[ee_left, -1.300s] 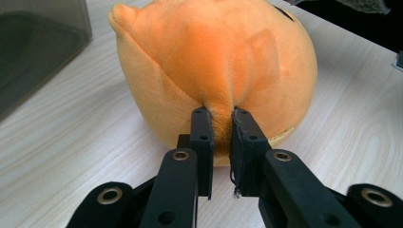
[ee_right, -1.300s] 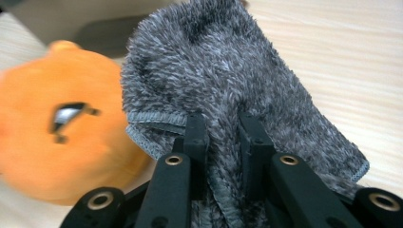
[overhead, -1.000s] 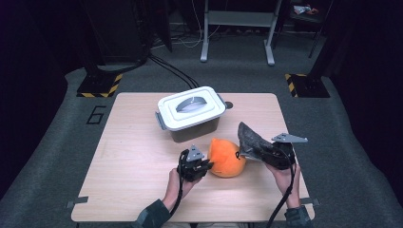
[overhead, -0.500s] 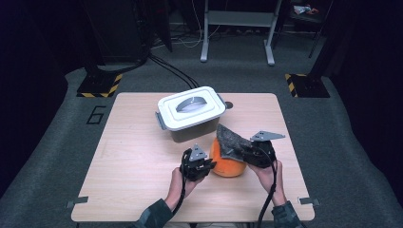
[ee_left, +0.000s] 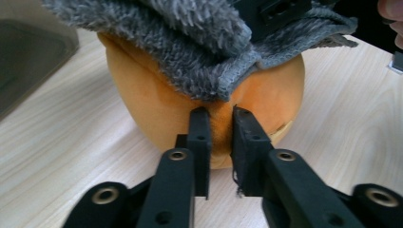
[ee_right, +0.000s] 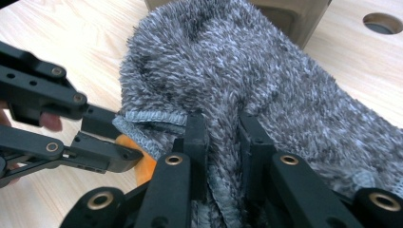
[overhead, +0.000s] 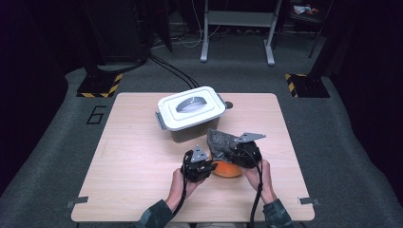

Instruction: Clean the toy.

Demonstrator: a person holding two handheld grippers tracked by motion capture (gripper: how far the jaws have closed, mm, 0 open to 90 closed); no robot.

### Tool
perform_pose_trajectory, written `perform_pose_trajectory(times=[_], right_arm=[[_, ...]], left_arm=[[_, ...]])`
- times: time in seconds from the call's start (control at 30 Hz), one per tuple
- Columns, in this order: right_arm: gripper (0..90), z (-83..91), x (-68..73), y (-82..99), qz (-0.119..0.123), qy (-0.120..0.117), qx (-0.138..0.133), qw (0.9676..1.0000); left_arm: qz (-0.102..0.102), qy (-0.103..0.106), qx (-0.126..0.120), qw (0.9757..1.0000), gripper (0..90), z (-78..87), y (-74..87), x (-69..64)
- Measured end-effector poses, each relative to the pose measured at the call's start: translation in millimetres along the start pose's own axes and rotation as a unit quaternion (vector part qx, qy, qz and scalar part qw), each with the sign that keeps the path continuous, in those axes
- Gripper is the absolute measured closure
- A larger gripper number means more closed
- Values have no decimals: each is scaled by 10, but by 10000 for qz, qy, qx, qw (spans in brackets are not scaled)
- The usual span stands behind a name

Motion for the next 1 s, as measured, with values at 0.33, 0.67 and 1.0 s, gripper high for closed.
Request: perform_pose_trajectory(times=[0.33,0.67,1.0], right_arm=[[768,-26,-29,30,-119,-145,-68,9998],[772,48,-9,45,52,122,-46,9999],[773,271,-239,261,-352,455,-155,9982]], left_arm=[[69,177,35,9998,605,-107,15,63],[-61,52,28,10000,792,-102,14,26],[11,50,39,10000,790,-103,14,32]])
Point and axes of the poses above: each handheld gripper's, and its own axes: z roughly backward along the jaws, y roughly out of its underside, x roughly to its left, the point moved 2 cm from there along -z, roughly forward along the jaws, and after that the axes turned 10 degrees about -y, right-handed, at the moved point
